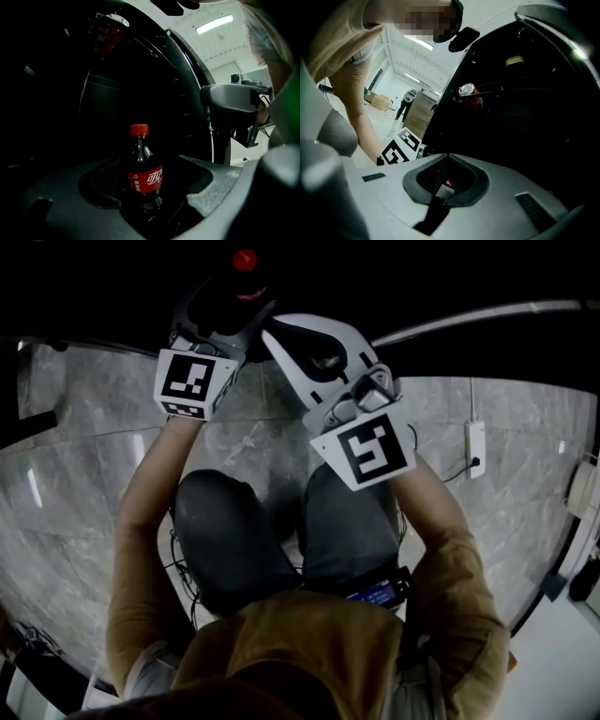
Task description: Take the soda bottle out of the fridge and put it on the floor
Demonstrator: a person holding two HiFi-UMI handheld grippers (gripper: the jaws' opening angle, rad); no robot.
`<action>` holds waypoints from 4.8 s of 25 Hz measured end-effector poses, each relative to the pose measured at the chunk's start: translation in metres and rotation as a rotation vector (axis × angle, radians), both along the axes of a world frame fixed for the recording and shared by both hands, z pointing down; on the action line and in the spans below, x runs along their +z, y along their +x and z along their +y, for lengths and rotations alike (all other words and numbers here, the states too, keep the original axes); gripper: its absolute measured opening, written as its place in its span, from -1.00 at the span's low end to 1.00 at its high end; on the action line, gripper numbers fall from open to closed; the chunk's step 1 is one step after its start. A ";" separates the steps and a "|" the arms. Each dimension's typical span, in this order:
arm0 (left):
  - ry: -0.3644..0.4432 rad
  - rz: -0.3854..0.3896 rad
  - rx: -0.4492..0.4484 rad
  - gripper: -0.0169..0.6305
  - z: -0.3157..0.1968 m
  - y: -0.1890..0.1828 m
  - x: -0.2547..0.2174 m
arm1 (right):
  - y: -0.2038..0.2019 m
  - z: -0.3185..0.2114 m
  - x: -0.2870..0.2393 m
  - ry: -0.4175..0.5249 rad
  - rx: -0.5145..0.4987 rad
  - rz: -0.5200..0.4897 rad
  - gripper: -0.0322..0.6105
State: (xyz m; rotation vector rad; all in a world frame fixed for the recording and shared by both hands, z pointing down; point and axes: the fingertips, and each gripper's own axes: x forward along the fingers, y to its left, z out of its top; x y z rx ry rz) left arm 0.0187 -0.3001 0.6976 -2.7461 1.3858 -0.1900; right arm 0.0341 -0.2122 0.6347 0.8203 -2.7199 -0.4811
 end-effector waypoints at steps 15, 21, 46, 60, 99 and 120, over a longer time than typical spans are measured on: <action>0.010 -0.027 0.015 0.09 -0.014 0.006 0.009 | 0.009 0.000 0.005 0.049 0.008 -0.015 -0.89; -0.036 0.019 0.010 0.07 -0.020 0.005 0.011 | 0.004 0.007 0.011 0.039 -0.022 -0.013 -0.89; 0.021 0.066 0.112 -0.01 0.044 0.001 -0.008 | 0.000 0.031 0.007 0.066 -0.076 -0.026 -0.89; -0.050 0.113 0.198 -0.02 0.099 -0.010 0.025 | -0.003 0.025 0.026 0.052 -0.081 -0.046 -0.89; -0.294 0.089 0.068 -0.02 0.105 -0.026 0.261 | -0.034 0.039 0.102 -0.084 -0.198 0.071 -0.89; -0.321 0.102 0.047 -0.02 0.107 -0.028 0.300 | -0.037 0.024 0.113 -0.115 -0.190 0.059 -0.89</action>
